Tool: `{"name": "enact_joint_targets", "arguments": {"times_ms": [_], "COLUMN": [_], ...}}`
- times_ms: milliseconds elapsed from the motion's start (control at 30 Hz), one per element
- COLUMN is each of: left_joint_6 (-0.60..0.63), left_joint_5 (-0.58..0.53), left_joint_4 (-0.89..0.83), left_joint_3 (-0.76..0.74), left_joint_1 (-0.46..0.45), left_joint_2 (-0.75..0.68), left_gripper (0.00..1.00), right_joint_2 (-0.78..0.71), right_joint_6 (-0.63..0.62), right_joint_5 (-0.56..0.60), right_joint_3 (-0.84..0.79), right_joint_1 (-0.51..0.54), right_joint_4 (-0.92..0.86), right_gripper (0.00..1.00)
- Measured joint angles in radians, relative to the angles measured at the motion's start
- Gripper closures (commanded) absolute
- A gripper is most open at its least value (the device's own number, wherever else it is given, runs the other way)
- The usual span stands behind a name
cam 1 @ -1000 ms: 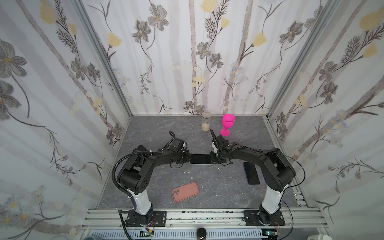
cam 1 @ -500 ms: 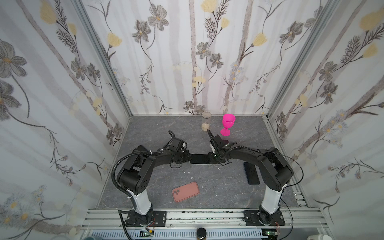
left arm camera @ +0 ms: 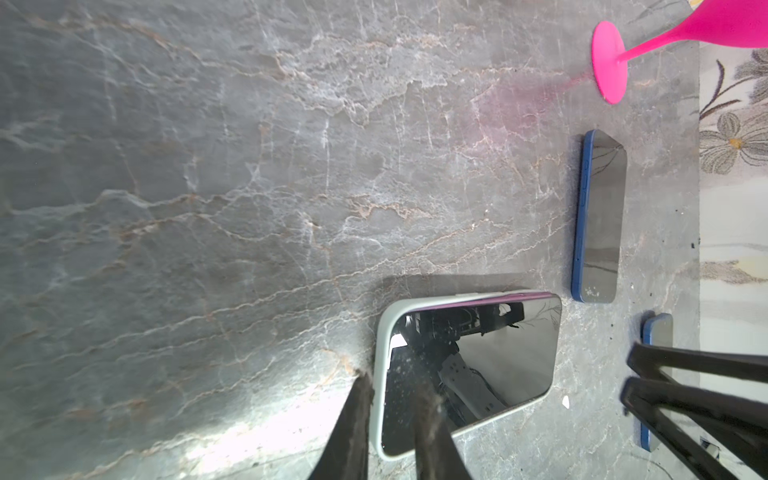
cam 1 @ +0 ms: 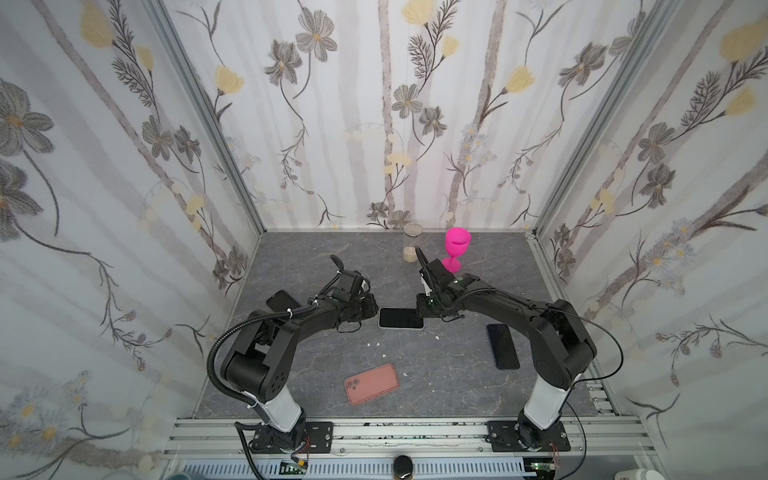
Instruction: Put the phone into the phone case
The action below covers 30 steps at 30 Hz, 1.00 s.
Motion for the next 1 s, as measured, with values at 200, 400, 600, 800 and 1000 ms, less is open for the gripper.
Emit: {"name": "enact_joint_targets", "arguments": {"times_ms": [200,400,600,800,1000], "left_joint_6": [0.01,0.03,0.032,0.032,0.002], "left_joint_5": [-0.028,-0.05,-0.018,0.019,0.017], "left_joint_4": [-0.002,-0.004,-0.006,-0.007,0.005], "left_joint_3": [0.0,0.001,0.003,0.049,0.055], "left_joint_1": [0.004,0.01,0.006,-0.003,-0.003], "left_joint_2": [-0.04,-0.06,-0.042,-0.01,0.045], "left_gripper": [0.8,0.76,0.73,0.71,0.71], "right_joint_2": [-0.036,-0.058,-0.046,-0.005,0.054], "right_joint_6": [-0.003,-0.029,-0.05,-0.065,-0.086], "right_joint_5": [0.015,0.027,0.015,-0.027,-0.062], "right_joint_3": [0.008,0.01,0.008,0.006,0.025], "right_joint_1": [-0.005,-0.023,-0.062,-0.077,-0.088], "right_joint_4": [-0.002,0.003,0.027,0.039,0.046], "right_gripper": [0.6,0.63,0.73,0.73,0.72]}}
